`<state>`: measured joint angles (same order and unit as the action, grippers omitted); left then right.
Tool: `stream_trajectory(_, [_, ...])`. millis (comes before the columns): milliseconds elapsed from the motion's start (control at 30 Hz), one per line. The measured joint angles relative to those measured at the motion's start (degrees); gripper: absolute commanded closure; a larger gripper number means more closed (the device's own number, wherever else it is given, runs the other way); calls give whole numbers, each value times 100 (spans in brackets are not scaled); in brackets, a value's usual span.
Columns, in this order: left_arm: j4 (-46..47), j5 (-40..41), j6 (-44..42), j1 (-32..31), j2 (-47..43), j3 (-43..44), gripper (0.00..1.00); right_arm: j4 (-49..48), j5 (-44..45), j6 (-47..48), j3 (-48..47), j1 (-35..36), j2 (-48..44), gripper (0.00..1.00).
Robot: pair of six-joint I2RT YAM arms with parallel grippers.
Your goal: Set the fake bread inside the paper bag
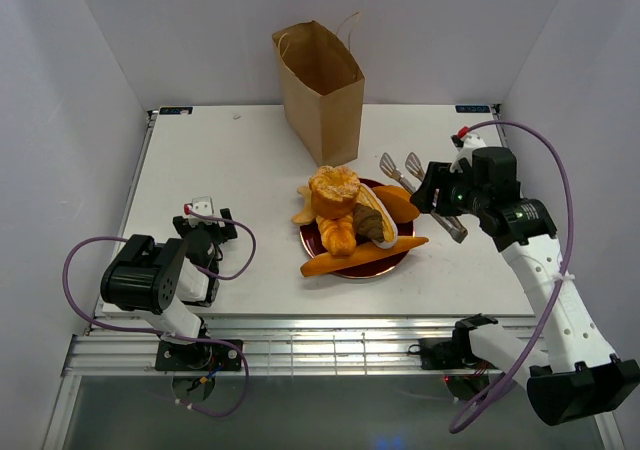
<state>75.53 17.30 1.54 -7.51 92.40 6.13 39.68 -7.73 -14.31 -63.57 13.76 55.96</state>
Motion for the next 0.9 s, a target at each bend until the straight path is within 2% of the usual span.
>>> stream_trajectory(333, [0, 0, 0, 0, 0, 0, 2, -136, 55, -76, -479, 1180, 905, 35])
stream_trajectory(900, [2, 0, 0, 2, 0, 0, 2, -376, 153, -223, -1134, 1375, 2052, 37])
